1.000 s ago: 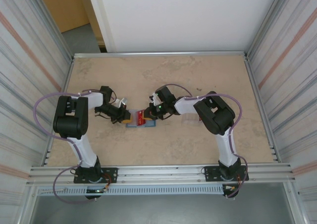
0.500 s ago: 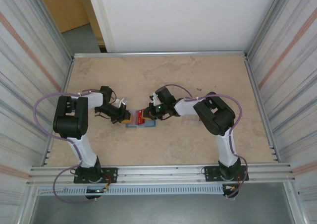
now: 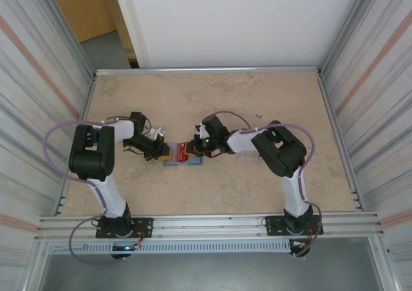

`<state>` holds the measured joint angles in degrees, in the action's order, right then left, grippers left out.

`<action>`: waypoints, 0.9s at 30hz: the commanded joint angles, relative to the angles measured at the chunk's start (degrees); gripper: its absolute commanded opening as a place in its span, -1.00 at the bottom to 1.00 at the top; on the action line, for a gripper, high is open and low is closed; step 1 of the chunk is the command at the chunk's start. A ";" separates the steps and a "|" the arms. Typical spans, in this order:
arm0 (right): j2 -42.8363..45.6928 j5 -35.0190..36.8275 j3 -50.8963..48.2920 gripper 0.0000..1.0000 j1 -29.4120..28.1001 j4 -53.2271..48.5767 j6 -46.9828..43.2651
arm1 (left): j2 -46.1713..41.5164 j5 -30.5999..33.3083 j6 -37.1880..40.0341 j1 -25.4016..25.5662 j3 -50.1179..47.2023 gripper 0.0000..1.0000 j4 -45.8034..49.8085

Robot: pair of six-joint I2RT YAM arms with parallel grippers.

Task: Put the credit cards into the card holder
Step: Insert the credit card into the card slot.

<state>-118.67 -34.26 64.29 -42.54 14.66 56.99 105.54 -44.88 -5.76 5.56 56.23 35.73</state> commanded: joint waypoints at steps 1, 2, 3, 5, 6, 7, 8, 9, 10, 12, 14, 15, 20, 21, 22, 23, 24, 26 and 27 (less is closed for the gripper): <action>-0.15 5.57 0.56 -0.80 -0.96 -9.06 -0.67 | -1.86 1.54 0.67 -0.46 -0.83 -1.00 1.10; 0.10 6.17 1.27 -0.76 -0.98 -11.17 -1.80 | -2.14 1.85 0.85 -0.42 -0.71 -1.00 1.27; 0.42 6.91 2.02 -0.72 -1.14 -13.39 -2.78 | -2.53 2.22 0.93 -0.46 -0.56 -1.00 1.57; 0.74 8.12 3.42 -0.67 -1.40 -16.85 -4.41 | -3.64 2.93 1.06 -0.45 0.16 -1.00 2.34; 0.73 8.57 4.12 -0.65 -1.63 -18.41 -5.11 | -4.17 3.22 1.20 -0.46 0.58 -1.00 2.81; 0.73 8.95 4.81 -0.64 -1.72 -19.60 -5.66 | -4.81 3.29 1.15 -0.46 0.95 -1.00 3.29; 0.67 9.35 5.52 -0.63 -1.93 -21.02 -6.17 | -5.45 3.16 1.08 -0.46 1.41 -0.98 3.90; 0.61 9.81 6.32 -0.62 -2.07 -22.36 -6.72 | -5.96 3.00 0.75 -0.46 1.62 -0.94 4.44; 0.55 10.20 6.93 -0.62 -2.21 -23.56 -7.16 | -6.43 2.88 0.45 -0.42 1.85 -0.90 4.81; 0.19 11.22 8.35 -0.62 -2.37 -26.19 -7.96 | -7.26 2.76 0.09 -0.46 1.74 -0.83 5.01; -0.05 12.20 10.12 -0.61 -2.65 -29.04 -8.80 | -7.37 4.05 -0.12 -0.42 1.01 -0.81 4.62; -0.13 12.62 10.71 -0.61 -2.72 -30.09 -9.20 | -7.08 4.64 -0.24 -0.42 0.63 -0.80 4.32; -0.48 13.41 14.40 -0.60 -3.45 -34.59 -10.77 | -3.70 4.86 -1.02 -0.55 -0.50 -0.81 2.70; -0.72 13.61 15.22 -0.60 -3.63 -35.45 -11.22 | -3.08 4.48 -1.34 -0.47 -0.55 -0.82 2.51; -1.00 13.90 16.10 -0.60 -3.70 -36.61 -11.92 | -2.40 4.21 -1.51 -0.41 -0.51 -0.83 2.34; -1.30 13.83 16.72 -0.60 -3.85 -37.33 -12.51 | -1.77 4.02 -1.63 -0.23 -0.53 -0.83 2.17; -1.75 13.46 17.51 -0.60 -3.95 -37.87 -12.85 | -1.33 4.03 -1.63 -0.05 -0.49 -0.85 2.07; -2.76 12.54 18.55 -0.62 -4.12 -38.37 -13.28 | -0.56 4.01 -1.28 0.41 -0.25 -0.88 1.91; -3.32 12.17 18.87 -0.62 -4.17 -38.44 -13.31 | -0.27 4.01 -1.26 0.58 -0.17 -0.89 1.90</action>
<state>-119.63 -22.33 81.56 -46.09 -19.18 45.98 104.31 -40.88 -6.87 5.69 56.34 37.43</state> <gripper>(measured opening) 0.193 0.064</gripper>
